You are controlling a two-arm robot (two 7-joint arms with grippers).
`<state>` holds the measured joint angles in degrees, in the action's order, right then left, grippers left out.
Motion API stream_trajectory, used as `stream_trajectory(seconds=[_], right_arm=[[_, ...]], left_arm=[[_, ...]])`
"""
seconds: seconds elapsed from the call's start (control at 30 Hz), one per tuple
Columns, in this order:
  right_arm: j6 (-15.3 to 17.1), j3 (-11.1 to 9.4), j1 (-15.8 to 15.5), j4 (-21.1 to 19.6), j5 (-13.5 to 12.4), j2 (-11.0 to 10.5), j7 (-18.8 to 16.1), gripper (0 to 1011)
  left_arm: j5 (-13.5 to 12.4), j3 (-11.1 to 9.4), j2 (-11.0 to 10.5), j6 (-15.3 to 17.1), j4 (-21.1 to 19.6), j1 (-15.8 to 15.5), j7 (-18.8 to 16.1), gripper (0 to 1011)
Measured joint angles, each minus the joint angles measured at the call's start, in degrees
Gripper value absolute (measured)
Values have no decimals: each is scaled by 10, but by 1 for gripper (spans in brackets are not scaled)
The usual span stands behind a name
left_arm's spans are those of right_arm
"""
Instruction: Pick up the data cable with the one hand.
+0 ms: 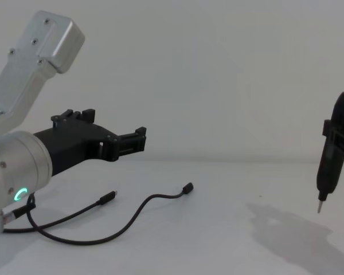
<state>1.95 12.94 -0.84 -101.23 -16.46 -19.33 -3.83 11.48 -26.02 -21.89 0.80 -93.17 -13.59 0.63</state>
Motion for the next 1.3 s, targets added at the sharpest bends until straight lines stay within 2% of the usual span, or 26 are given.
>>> stream_trajectory(seconds=[0.97, 1.3], right_arm=[[0, 0, 0, 0, 0, 0, 0, 275], [0, 0, 0, 0, 0, 0, 0, 275]], left_arm=[[0, 0, 0, 0, 0, 0, 1, 1001], [12, -4, -2, 8, 11, -11, 37, 1001]])
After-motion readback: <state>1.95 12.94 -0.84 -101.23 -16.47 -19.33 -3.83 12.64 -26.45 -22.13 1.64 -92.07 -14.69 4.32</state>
